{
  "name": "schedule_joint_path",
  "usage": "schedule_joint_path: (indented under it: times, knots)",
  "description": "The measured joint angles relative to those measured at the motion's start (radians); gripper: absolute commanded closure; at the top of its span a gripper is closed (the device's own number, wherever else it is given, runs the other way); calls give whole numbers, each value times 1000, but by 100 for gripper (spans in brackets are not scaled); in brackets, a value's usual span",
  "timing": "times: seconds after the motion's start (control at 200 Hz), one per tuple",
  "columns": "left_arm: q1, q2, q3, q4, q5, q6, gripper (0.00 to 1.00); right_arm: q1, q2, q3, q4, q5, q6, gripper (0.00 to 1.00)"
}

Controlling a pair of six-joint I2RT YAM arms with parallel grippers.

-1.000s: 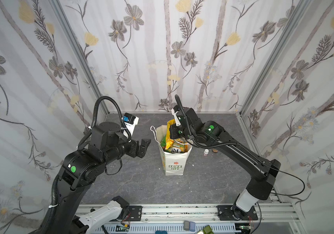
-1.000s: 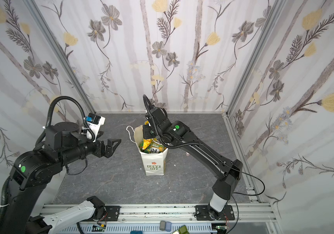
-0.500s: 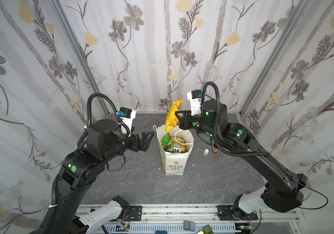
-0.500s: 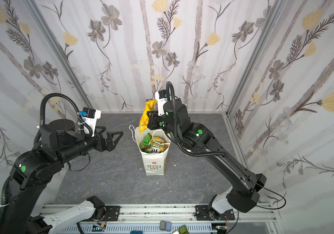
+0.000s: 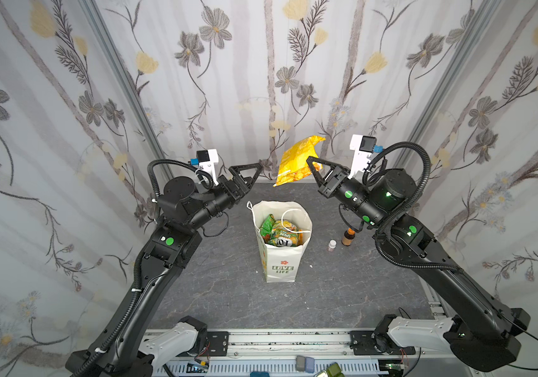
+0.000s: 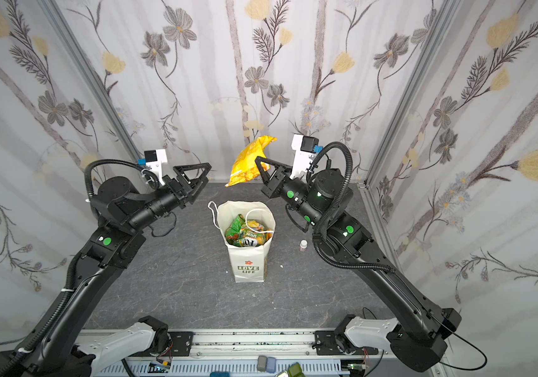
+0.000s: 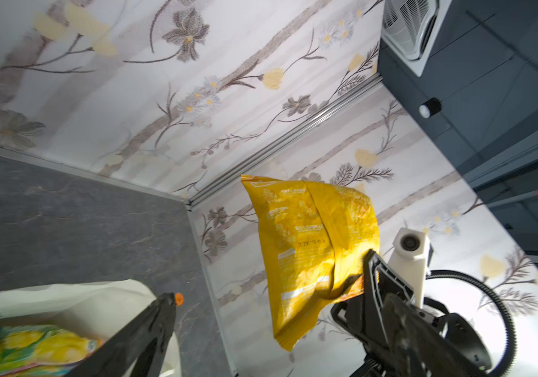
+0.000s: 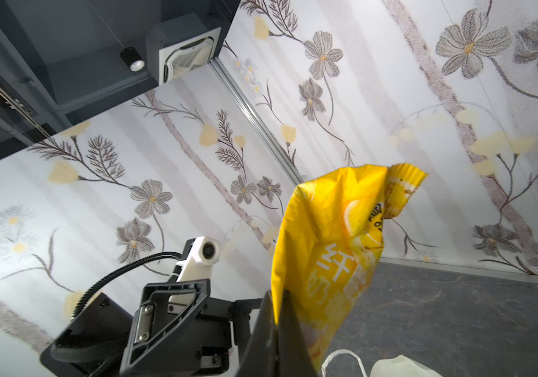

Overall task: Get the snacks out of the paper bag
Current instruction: 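Pass the yellow packet from the right gripper to the left gripper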

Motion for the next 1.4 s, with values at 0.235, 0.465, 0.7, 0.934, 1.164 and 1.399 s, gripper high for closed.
schedule_joint_path:
  times: [0.235,0.465,0.7,0.934,1.164,1.399]
  knots:
    - [1,119,-38,382,49,-328,0,-11,20,-37,185,-116,101,100]
    - [-2,159,-41,570,64,-477,7,-10,78,-45,298,-206,173,100]
    - [-2,191,-57,645,77,-552,34,-6,120,-45,318,-239,207,100]
    - [0,171,-58,639,78,-524,64,-6,95,-108,272,-229,201,87]
    - [2,154,-78,629,51,-466,83,-3,36,-138,183,-229,150,63]
    - [21,105,-48,541,46,-329,86,-3,-51,-143,115,-174,68,31]
